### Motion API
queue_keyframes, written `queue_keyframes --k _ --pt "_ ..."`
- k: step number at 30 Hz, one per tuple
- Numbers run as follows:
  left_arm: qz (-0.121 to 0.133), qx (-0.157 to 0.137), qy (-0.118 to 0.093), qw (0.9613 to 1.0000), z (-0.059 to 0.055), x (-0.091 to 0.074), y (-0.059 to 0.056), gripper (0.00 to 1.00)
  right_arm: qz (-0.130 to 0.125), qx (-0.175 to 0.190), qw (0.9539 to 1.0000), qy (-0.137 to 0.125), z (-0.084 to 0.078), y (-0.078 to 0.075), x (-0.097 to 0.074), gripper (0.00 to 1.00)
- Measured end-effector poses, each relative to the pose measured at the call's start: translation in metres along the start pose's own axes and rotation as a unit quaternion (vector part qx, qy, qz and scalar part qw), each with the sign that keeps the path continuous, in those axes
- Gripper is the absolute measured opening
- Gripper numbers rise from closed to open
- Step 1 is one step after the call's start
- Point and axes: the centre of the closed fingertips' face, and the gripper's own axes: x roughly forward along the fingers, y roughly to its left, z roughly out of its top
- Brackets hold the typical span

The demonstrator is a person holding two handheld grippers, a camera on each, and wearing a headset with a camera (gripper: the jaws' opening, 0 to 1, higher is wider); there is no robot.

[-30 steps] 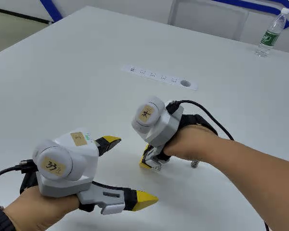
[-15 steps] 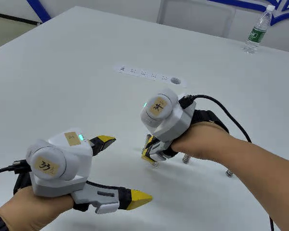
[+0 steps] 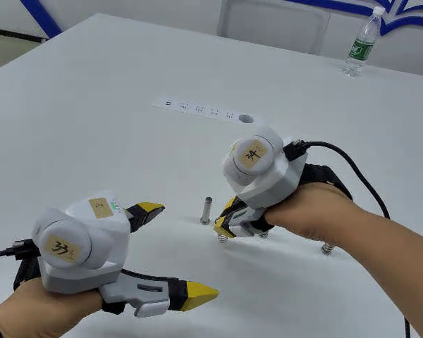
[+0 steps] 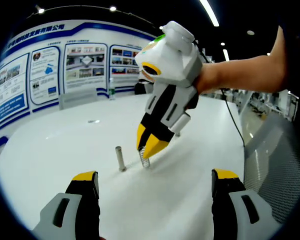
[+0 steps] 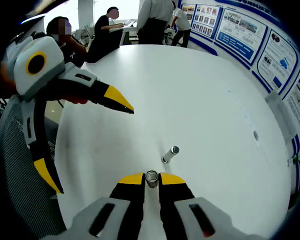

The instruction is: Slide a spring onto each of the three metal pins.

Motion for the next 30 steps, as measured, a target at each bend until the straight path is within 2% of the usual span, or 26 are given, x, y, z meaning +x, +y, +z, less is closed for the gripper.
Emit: queue_keyframes --k 5,9,14,20,30 --pt "0.0 -0.001 0.0 1.0 0.0 0.0 0.0 0.95 0.007 0.027 0.9993 -0.025 0.011 -0.001 -0.018 0.12" --pt "0.0 -0.002 -0.002 1.0 0.001 0.0 0.0 0.95 0.001 0.038 0.9979 -0.053 0.025 -0.01 -0.034 0.12" --pt "-0.001 -0.002 -0.002 1.0 0.001 0.001 0.0 0.95 -0.008 0.059 0.9941 -0.09 0.041 -0.023 -0.047 0.12" --pt "-0.001 -0.001 -0.002 1.0 0.002 0.001 0.0 0.95 -0.012 0.081 0.9898 -0.117 0.049 -0.027 -0.045 0.12" --pt "0.0 -0.003 -0.001 1.0 0.001 0.001 0.001 0.95 -0.021 0.093 0.9869 -0.13 0.056 -0.034 -0.029 0.12"
